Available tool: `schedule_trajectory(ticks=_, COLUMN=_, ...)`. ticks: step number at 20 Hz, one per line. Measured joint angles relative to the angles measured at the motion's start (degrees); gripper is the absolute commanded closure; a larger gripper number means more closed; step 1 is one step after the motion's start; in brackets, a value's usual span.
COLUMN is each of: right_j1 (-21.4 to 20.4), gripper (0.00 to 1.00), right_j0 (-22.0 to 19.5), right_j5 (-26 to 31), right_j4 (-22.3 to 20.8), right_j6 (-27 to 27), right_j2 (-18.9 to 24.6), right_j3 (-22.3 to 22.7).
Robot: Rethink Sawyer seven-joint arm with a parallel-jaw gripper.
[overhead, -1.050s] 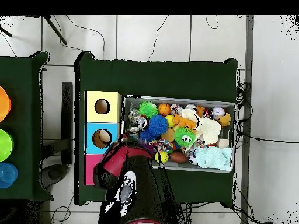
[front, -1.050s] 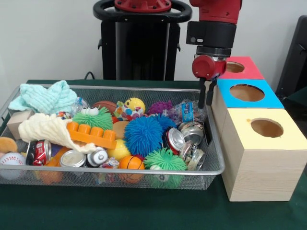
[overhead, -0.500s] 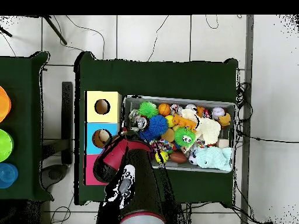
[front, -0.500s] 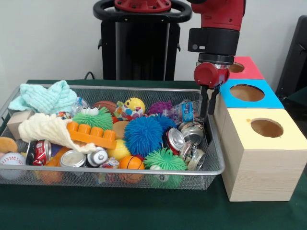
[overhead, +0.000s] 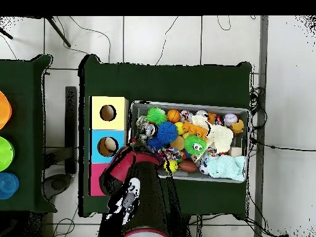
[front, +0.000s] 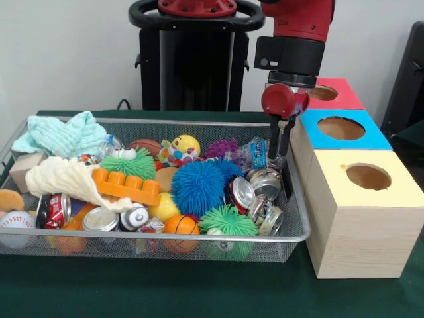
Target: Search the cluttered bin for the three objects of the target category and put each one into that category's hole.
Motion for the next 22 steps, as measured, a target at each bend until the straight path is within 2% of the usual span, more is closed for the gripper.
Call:
schedule_trajectory(ticks=10, right_j1=-0.3, gripper=0.00, right_j0=-2.4, right_j5=0.0, right_j4=2.5, right_j6=0.0, right_j2=0.0, right_j3=2.1)
schedule_trajectory(ticks=22, right_j1=-0.3, gripper=0.00, right_j0=-5.1, right_j5=0.0, right_j4=6.6, right_j6=0.0, right_j2=0.0, right_j3=7.1)
